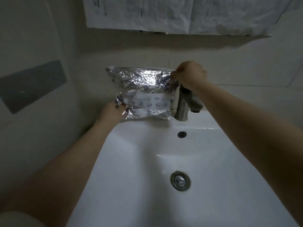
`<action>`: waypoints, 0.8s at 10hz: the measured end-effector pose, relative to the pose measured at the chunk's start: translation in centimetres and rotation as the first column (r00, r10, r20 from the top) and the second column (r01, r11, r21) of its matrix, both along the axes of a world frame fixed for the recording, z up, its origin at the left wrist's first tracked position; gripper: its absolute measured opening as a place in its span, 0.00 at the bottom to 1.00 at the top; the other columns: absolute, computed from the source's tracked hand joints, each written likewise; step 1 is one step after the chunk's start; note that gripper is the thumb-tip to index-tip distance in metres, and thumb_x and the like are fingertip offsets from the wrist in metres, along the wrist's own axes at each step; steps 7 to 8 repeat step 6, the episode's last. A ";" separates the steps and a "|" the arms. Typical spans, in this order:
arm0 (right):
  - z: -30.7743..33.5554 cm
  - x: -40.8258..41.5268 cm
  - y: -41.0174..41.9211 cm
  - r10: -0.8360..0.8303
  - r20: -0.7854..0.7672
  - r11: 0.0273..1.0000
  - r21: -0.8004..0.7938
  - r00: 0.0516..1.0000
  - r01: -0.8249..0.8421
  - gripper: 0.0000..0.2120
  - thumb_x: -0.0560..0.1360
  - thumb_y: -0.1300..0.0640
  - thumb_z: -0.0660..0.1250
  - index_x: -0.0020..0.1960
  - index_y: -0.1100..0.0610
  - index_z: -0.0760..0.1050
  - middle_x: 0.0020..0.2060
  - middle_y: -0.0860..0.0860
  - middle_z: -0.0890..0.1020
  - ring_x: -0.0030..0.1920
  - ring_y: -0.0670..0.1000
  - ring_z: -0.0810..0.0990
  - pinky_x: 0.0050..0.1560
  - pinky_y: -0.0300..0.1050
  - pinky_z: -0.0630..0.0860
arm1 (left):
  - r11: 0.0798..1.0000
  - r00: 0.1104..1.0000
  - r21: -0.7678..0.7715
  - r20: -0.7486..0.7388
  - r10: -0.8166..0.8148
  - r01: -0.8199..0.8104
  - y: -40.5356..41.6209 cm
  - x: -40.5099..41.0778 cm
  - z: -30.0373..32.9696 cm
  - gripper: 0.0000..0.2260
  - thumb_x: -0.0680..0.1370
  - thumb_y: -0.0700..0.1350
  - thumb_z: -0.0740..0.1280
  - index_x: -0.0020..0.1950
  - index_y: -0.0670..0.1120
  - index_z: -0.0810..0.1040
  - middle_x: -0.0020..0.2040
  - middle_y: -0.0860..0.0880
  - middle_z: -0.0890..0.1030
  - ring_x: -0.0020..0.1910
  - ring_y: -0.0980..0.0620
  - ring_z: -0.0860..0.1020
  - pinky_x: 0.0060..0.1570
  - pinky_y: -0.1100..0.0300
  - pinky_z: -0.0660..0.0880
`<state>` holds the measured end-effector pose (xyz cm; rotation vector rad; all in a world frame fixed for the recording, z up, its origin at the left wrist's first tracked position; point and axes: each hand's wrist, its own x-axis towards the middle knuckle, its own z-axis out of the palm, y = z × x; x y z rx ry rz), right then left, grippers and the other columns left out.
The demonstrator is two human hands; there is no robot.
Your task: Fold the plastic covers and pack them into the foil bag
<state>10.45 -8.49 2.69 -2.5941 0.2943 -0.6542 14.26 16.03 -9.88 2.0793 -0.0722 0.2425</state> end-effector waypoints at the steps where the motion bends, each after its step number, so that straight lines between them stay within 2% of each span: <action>1: 0.6 1.8 -0.8 -0.032 -0.123 0.999 -0.008 0.992 0.032 0.20 0.69 0.40 0.70 0.51 0.55 0.80 0.52 0.56 0.80 0.59 0.59 0.74 0.61 0.53 0.70 | 0.986 0.997 0.167 -0.073 0.018 -0.005 0.3 1.8 -0.9 0.19 0.79 0.53 0.58 0.50 0.38 0.79 0.50 0.36 0.80 0.52 0.38 0.78 0.55 0.47 0.75; 2: 1.7 3.3 -0.8 0.007 -0.145 0.999 -0.041 0.989 -0.013 0.20 0.69 0.45 0.72 0.52 0.59 0.79 0.51 0.57 0.80 0.55 0.60 0.76 0.55 0.49 0.73 | 0.987 0.996 0.161 -0.083 0.025 -0.011 0.0 2.1 -0.8 0.25 0.73 0.57 0.53 0.51 0.39 0.79 0.52 0.35 0.79 0.54 0.36 0.77 0.57 0.44 0.73; 3: 1.9 4.2 -0.4 0.020 -0.143 0.993 -0.111 0.989 -0.036 0.15 0.72 0.49 0.70 0.53 0.59 0.79 0.50 0.56 0.80 0.54 0.59 0.77 0.52 0.46 0.72 | 0.981 0.998 0.192 -0.053 0.031 -0.020 0.1 2.3 -1.0 0.24 0.73 0.56 0.51 0.47 0.39 0.78 0.49 0.34 0.79 0.50 0.37 0.77 0.55 0.45 0.73; 4: 1.0 4.4 -0.2 0.015 -0.182 0.987 -0.153 0.983 -0.044 0.13 0.72 0.51 0.70 0.50 0.60 0.78 0.48 0.57 0.80 0.52 0.59 0.78 0.47 0.44 0.71 | 0.977 0.993 0.210 -0.104 0.059 -0.036 0.0 2.0 -1.6 0.24 0.71 0.60 0.56 0.52 0.42 0.78 0.51 0.38 0.80 0.52 0.38 0.77 0.57 0.46 0.73; 5: 0.3 4.6 0.0 0.042 -0.210 0.981 -0.176 0.977 -0.080 0.13 0.72 0.50 0.70 0.49 0.59 0.76 0.49 0.57 0.80 0.50 0.58 0.77 0.44 0.44 0.71 | 0.983 0.989 0.158 -0.100 0.113 -0.096 -0.3 2.2 -1.8 0.26 0.71 0.58 0.63 0.61 0.40 0.72 0.57 0.38 0.78 0.57 0.39 0.75 0.59 0.47 0.72; 6: 0.3 3.2 0.9 0.089 -0.120 0.969 -0.219 0.989 -0.114 0.17 0.74 0.51 0.66 0.58 0.60 0.74 0.57 0.58 0.77 0.58 0.60 0.74 0.56 0.49 0.72 | 0.974 0.986 0.161 -0.009 0.165 -0.161 -0.9 1.6 -1.6 0.26 0.72 0.54 0.66 0.63 0.40 0.69 0.60 0.38 0.76 0.59 0.38 0.74 0.60 0.46 0.71; 8: 0.3 3.2 0.9 0.089 -0.120 0.969 -0.219 0.989 -0.114 0.17 0.74 0.51 0.66 0.58 0.60 0.74 0.57 0.58 0.77 0.58 0.60 0.74 0.56 0.49 0.72 | 0.974 0.986 0.161 -0.009 0.165 -0.161 -0.9 1.6 -1.6 0.26 0.72 0.54 0.66 0.63 0.40 0.69 0.60 0.38 0.76 0.59 0.38 0.74 0.60 0.46 0.71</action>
